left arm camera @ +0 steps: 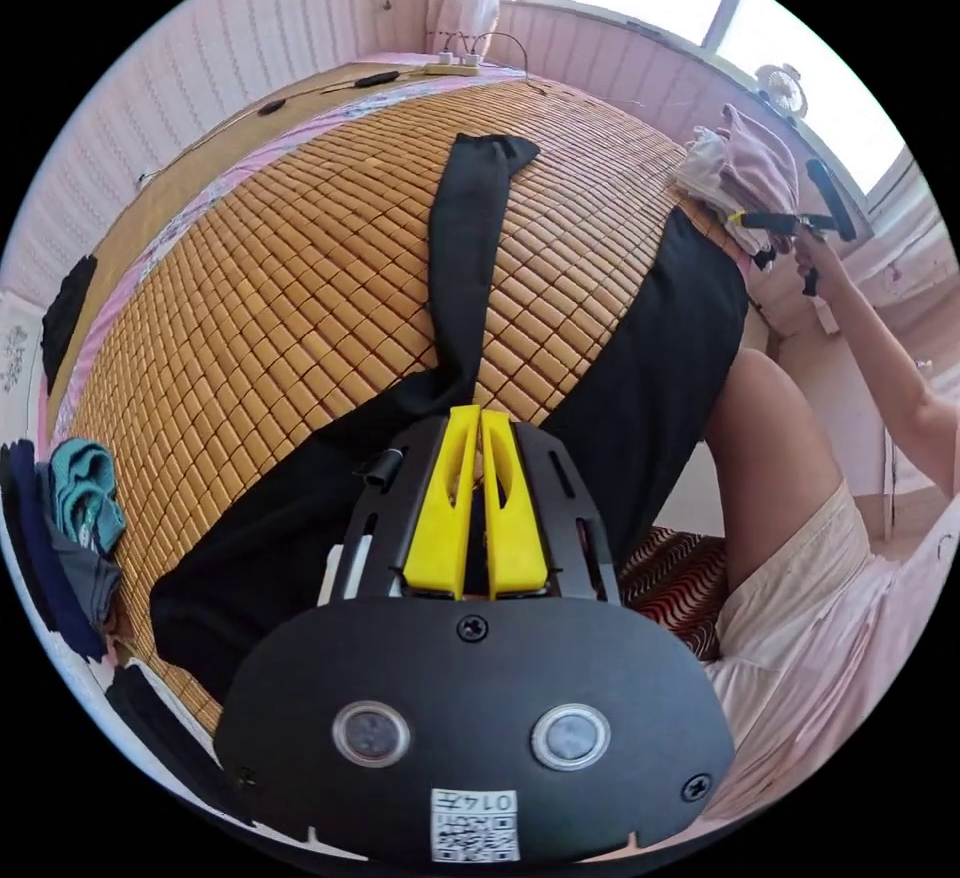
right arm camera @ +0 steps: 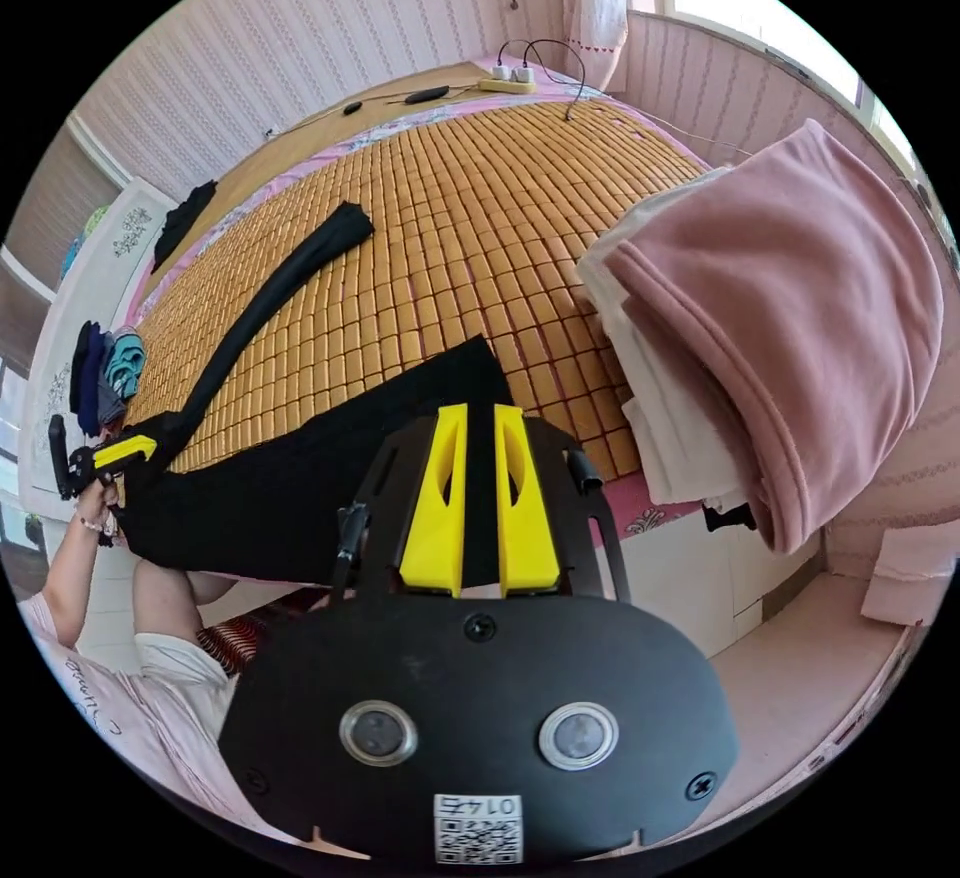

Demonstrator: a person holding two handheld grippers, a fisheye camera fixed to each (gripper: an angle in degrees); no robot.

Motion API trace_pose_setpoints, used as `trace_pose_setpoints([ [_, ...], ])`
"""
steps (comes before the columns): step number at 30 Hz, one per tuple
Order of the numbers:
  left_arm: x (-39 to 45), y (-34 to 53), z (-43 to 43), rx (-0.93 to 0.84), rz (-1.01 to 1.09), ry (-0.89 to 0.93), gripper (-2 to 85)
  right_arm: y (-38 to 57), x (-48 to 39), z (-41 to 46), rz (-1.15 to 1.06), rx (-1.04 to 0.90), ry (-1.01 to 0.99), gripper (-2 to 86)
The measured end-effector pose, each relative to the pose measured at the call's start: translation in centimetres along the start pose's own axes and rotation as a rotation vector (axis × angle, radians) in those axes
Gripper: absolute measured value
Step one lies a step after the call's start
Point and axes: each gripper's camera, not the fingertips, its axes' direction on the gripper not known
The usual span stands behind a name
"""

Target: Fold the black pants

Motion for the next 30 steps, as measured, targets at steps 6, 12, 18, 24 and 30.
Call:
trace_pose_setpoints([
  [6,-10.5,9.7,-6.2,0.032,-0.379,-0.119,3.7,-1.0,-1.2,2.0,-0.024,-0.101,0.058,-0.5],
  [12,-19.3,17.8,-11.4,0.065,-0.668,-0.194,6.4,-7.2,-6.2,-2.2,-0.105,-0.051,0.173,0.5],
  [18,-26.2,18.2,-12.9,0.054,-0.75,-0.245,8.6,-17.0,-13.2,-3.2,-0.127,0.042,-0.033,6.1],
  [24,-32.2,16.2,-12.0,-0.046,-0.757,-0.254,10.6,-25.2,-17.8,-1.0,-0.036,0.032,-0.047,9.9],
  [30,-33.6,15.1,-12.2,-0.089,-0.713,-0.251,9.5,-29.5,-19.6,1.3,0.026,-0.01,-0.017,10.1],
])
